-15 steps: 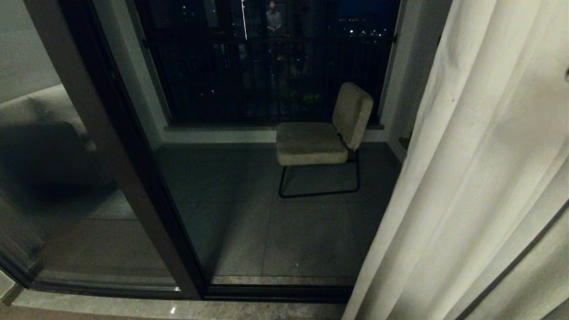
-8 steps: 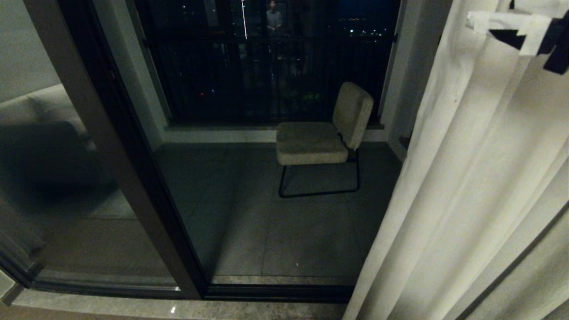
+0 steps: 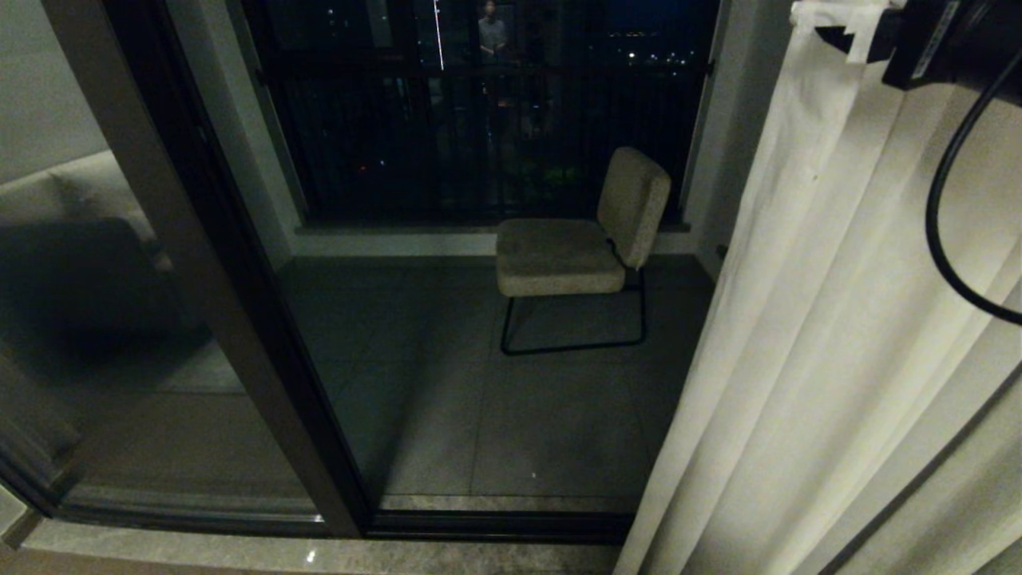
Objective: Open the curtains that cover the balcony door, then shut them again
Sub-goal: Pull the inner curtains open on both sides
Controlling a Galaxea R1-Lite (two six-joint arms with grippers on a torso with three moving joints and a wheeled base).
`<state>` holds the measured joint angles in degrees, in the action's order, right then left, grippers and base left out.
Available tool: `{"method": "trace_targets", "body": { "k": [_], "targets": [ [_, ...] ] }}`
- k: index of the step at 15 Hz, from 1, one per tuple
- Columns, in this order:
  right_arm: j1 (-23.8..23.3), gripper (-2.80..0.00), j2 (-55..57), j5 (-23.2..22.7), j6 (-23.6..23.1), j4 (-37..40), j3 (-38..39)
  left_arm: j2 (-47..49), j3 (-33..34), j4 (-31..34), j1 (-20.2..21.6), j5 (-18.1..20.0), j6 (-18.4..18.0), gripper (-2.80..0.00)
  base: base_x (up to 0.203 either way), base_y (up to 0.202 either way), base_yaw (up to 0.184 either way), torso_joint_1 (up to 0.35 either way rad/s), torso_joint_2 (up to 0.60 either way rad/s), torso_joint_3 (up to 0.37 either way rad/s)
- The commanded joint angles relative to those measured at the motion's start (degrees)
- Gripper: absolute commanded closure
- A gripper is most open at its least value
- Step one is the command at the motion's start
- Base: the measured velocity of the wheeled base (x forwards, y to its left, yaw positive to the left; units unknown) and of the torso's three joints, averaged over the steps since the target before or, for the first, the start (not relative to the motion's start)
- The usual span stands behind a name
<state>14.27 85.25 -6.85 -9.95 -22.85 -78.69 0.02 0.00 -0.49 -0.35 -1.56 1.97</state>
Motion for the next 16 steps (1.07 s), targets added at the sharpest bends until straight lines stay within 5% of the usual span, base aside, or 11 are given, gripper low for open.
{"method": "trace_targets", "body": {
  "k": [1,4,12,13,16],
  "targets": [
    [-1.0,-2.80,2.4,2.8,-0.2,-0.4,-1.4,0.0,0.0,0.0,0.0,0.0,0.0,0.00,0.000,0.000,0.000,0.000,0.00,0.000],
    [-1.8,-2.80,3.8,7.2,-1.0,-0.6,-2.6,0.0,0.0,0.0,0.0,0.0,0.0,0.00,0.000,0.000,0.000,0.000,0.00,0.000],
    [-1.7,-2.80,6.2,7.4,-1.0,-3.4,-3.4,0.0,0.0,0.0,0.0,0.0,0.0,0.00,0.000,0.000,0.000,0.000,0.00,0.000],
    [-1.7,0.00,6.7,7.4,-1.0,-3.9,-4.4,0.0,0.0,0.0,0.0,0.0,0.0,0.00,0.000,0.000,0.000,0.000,0.00,0.000],
    [-1.7,0.00,8.2,7.3,-1.0,-5.3,-6.5,0.0,0.0,0.0,0.0,0.0,0.0,0.00,0.000,0.000,0.000,0.000,0.00,0.000]
  ]
}}
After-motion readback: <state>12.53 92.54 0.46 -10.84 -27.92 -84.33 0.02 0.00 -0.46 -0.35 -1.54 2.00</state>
